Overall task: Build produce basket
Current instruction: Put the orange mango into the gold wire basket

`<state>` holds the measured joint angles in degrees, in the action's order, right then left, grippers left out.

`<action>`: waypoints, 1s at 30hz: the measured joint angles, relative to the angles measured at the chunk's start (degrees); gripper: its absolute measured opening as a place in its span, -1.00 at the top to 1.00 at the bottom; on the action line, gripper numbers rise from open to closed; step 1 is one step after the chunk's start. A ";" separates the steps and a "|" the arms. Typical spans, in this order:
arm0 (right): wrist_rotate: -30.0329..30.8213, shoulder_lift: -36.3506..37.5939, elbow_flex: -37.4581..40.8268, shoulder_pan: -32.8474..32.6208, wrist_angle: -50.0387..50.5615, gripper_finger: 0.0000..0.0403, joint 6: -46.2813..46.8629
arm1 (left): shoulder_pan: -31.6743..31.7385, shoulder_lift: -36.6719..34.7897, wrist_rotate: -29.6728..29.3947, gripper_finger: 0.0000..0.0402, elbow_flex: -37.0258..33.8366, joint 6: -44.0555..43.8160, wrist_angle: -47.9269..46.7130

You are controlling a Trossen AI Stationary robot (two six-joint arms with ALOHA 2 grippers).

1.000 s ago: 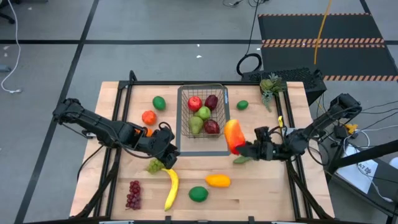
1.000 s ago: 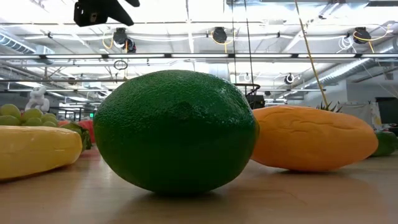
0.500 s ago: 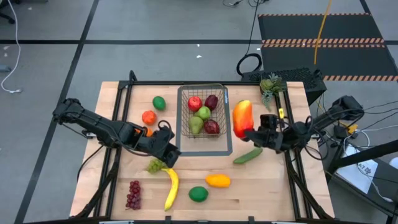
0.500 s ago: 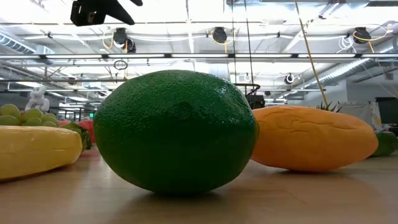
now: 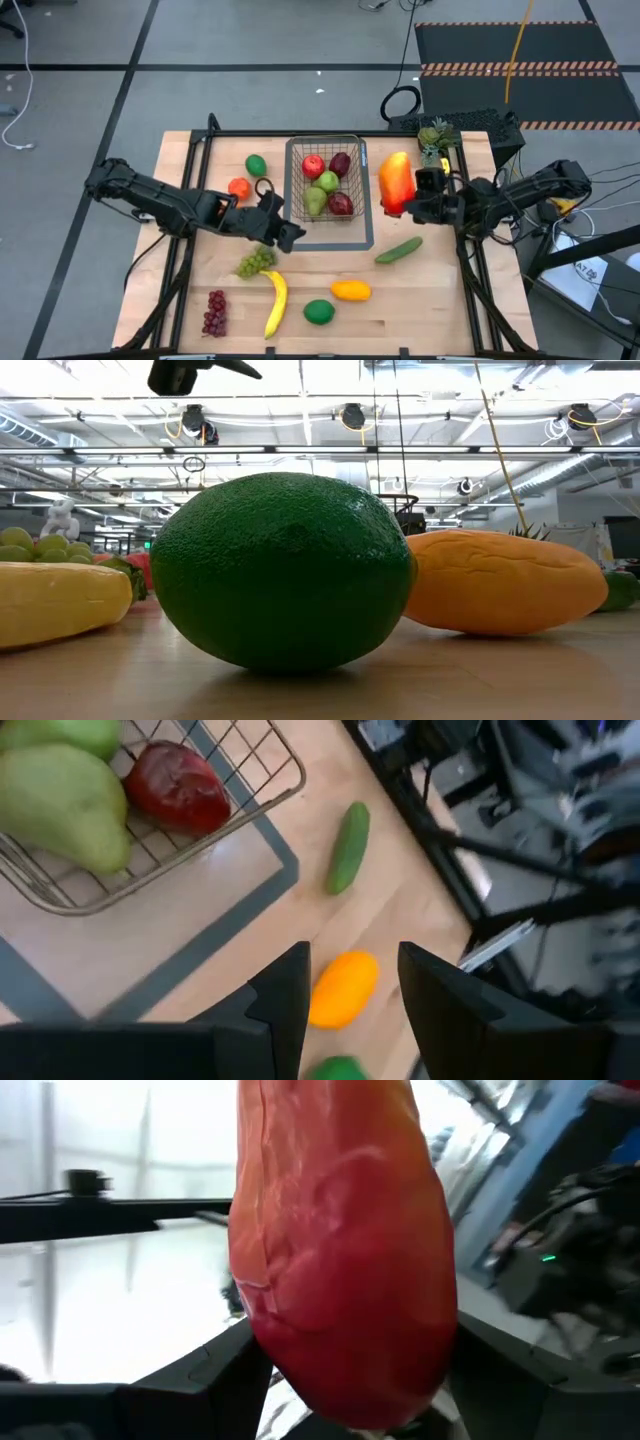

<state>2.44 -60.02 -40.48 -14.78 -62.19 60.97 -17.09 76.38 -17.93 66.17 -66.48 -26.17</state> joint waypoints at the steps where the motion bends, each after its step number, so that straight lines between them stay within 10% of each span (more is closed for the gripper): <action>1: -1.58 0.62 -0.01 0.68 -0.01 -0.25 0.94 | 0.37 0.00 0.49 0.24 0.00 -1.90 0.69; 20: -26.01 7.78 -0.01 14.62 2.26 -0.25 7.37 | 4.27 0.95 -7.63 0.24 0.00 -4.37 16.26; 30: -26.80 7.86 -0.01 18.75 8.21 -0.25 7.33 | 4.78 2.34 -7.59 0.24 -0.02 -2.41 15.28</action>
<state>-24.36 -52.16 -40.49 3.98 -53.98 68.30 -12.32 78.71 -25.52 66.15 -68.88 -10.89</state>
